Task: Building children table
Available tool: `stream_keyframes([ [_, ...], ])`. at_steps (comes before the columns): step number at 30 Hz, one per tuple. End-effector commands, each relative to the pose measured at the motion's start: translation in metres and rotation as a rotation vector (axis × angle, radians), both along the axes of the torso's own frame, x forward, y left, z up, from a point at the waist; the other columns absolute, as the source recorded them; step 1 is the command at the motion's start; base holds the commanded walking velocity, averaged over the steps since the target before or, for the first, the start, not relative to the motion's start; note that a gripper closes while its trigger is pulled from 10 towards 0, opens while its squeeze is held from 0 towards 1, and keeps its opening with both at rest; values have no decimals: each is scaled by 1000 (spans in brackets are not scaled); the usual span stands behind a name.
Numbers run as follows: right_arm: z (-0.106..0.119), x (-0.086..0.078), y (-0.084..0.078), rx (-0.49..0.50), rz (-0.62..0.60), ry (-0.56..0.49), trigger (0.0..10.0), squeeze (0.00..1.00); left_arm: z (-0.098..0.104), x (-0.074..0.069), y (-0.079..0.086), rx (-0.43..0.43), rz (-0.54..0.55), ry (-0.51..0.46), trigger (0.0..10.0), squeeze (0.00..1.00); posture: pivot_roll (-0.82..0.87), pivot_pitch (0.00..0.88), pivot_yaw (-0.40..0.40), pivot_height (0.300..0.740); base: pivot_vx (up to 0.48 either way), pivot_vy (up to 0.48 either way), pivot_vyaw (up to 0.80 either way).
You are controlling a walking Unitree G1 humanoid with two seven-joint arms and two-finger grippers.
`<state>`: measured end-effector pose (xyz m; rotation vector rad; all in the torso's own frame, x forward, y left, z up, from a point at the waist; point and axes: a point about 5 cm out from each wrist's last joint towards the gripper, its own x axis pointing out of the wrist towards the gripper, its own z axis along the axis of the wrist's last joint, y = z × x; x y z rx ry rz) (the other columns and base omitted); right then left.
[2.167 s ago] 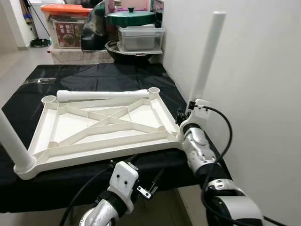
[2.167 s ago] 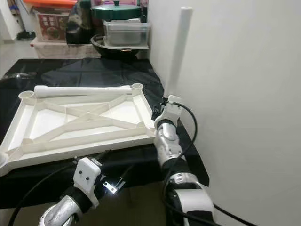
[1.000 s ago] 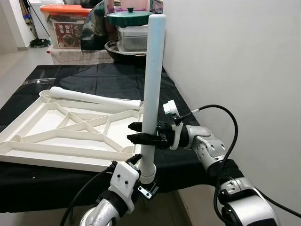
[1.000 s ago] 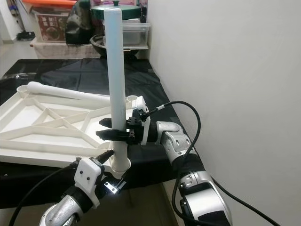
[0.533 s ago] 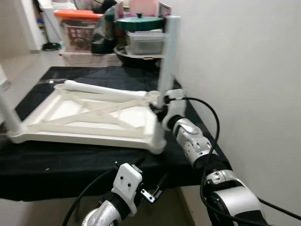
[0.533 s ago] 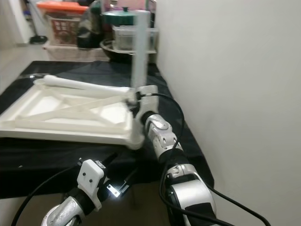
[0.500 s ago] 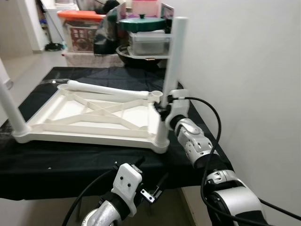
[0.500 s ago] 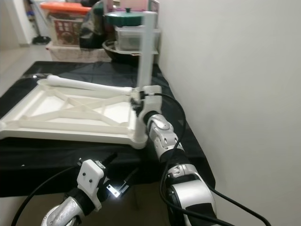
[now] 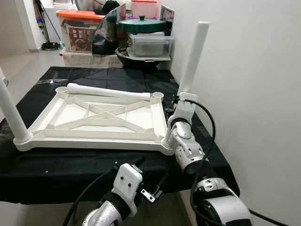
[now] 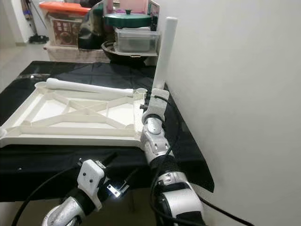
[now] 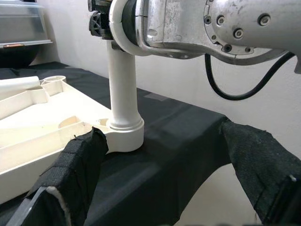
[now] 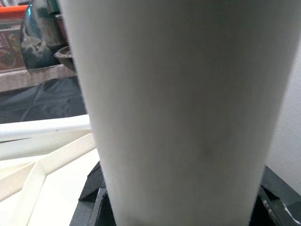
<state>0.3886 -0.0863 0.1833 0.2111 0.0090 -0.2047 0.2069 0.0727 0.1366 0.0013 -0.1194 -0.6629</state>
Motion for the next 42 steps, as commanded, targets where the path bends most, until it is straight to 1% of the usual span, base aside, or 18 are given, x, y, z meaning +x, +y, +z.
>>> stream_keyframes([
  [1,-28,-5,-12,70,-73,108,10000,0,-3,-1,0,4,-3,14,10000,0,130,18,-72,740,0,0,0],
  [2,-22,-3,-14,52,-37,50,10000,1000,-3,-2,0,5,-5,15,10000,0,127,15,-74,740,0,0,0],
  [5,-15,-1,-17,46,7,-10,10000,1000,-3,-2,0,5,-6,16,10000,0,126,12,-73,740,0,0,0],
  [6,-7,1,-21,63,89,-80,10000,0,-4,-2,0,5,-8,17,10000,0,126,10,-73,740,0,0,0],
  [7,-7,1,-21,63,89,-80,10000,0,-4,-2,0,5,-8,17,10000,0,126,10,-73,740,0,0,0],
  [9,5,2,-19,73,363,-196,10000,0,-4,-1,0,4,-8,17,10000,0,124,7,-71,740,0,0,0],
  [10,5,2,-19,73,363,-196,10000,0,-4,-1,0,4,-8,17,10000,0,124,7,-71,740,0,0,0],
  [13,11,-7,-13,98,818,-229,10000,0,-4,-1,0,5,-10,18,10000,0,121,5,-68,740,0,0,0],
  [15,11,-7,-13,98,818,-229,10000,0,-4,-1,0,5,-10,18,10000,0,121,5,-68,740,0,0,0],
  [16,13,-11,-12,104,928,-233,10000,0,-4,-1,0,5,-11,18,10000,0,121,8,-65,740,0,0,0],
  [17,13,-11,-12,104,928,-233,10000,0,-4,-1,0,5,-11,18,10000,0,121,8,-65,740,0,0,0],
  [18,13,-17,-11,104,1059,-222,10000,0,-4,-1,0,5,-11,17,10000,0,123,9,-69,740,0,0,0],
  [19,13,-17,-11,104,1059,-222,10000,0,-4,-1,0,5,-11,17,10000,0,123,9,-69,740,0,0,0],
  [24,9,-44,-8,47,1560,-156,10000,0,-3,0,-1,5,-10,14,10000,0,135,15,-73,740,0,0,0],
  [34,11,-47,-3,-2,1699,-141,10000,0,-3,-1,0,6,-10,15,10000,0,134,20,-73,740,0,0,0],
  [35,11,-45,-2,-20,1686,-139,3294,0,-3,-1,0,6,-11,15,10000,0,136,23,-73,740,0,0,0],
  [36,9,-41,-1,-51,1620,-136,0,0,-3,-1,0,5,-10,15,10000,0,136,23,-73,740,0,0,0],
  [42,-2,-27,-8,-100,1387,-84,0,0,-3,-1,0,5,-11,17,10000,0,133,23,-71,740,0,0,0],
])
